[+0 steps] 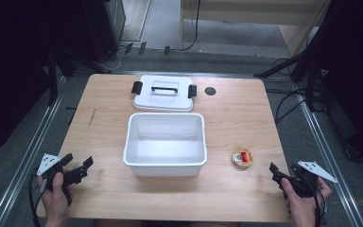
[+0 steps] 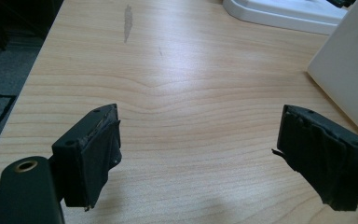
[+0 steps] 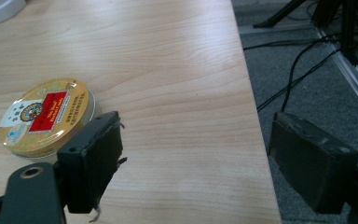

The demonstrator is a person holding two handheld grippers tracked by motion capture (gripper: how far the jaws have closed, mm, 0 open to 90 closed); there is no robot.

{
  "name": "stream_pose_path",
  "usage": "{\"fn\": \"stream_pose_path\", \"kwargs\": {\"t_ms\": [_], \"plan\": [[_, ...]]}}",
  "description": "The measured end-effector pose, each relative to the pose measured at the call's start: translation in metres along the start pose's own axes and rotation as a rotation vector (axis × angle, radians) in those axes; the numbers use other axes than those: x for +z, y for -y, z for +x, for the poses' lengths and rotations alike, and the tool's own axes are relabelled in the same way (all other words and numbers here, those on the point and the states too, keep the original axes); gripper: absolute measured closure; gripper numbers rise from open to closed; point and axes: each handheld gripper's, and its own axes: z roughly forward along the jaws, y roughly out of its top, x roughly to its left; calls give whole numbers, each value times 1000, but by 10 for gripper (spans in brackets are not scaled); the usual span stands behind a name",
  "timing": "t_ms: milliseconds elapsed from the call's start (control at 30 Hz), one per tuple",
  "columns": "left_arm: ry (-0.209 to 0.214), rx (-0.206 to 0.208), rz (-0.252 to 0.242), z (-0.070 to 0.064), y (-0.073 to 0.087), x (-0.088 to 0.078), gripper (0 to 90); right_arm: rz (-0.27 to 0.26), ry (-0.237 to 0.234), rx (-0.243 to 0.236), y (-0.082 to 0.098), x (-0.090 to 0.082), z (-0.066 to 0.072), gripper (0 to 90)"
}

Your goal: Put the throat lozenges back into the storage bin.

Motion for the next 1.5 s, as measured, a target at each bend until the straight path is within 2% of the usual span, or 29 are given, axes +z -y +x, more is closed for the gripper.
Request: {"fn": "stream_pose_path", "kwargs": {"t_ms": [33, 100, 167, 200, 300, 400, 433, 467, 500, 533, 967, 1200, 1333, 1500], "plan": [[-1, 1, 0, 0, 0, 0, 140, 35, -4, -7, -4, 1, 2, 185], [-2, 2, -1, 0, 0, 0, 140, 47, -8, -12, -6, 2, 3, 184], [-3, 3, 0, 0, 0, 0, 140, 116, -29, -40, -14, 6, 9, 183], [-3, 3, 0, 0, 0, 0, 140, 116, -29, -40, -14, 6, 9, 183], [-2, 1, -1, 0, 0, 0, 140, 180, -41, -67, -22, 9, 16, 180], [-1, 0, -3, 0, 0, 0, 140, 210, -38, -88, -26, 11, 19, 178], [-1, 0, -3, 0, 0, 0, 140, 248, -40, -96, -30, 13, 22, 178], [-1, -1, -4, 0, 0, 0, 140, 248, -40, -96, -30, 13, 22, 178], [0, -1, -4, 0, 0, 0, 140, 282, -38, -113, -34, 15, 25, 176], [0, -1, -4, 0, 0, 0, 140, 282, -38, -113, -34, 15, 25, 176], [4, -6, -6, 1, 0, 0, 140, 523, -50, -233, -59, 30, 45, 150], [4, -6, -6, 1, 0, 0, 140, 617, -45, -278, -72, 38, 55, 141], [5, -6, -4, 1, 0, 0, 140, 691, -25, -339, -82, 44, 61, 136], [5, -6, 0, 1, 0, 0, 140, 777, -55, -362, -94, 50, 73, 131]]}}
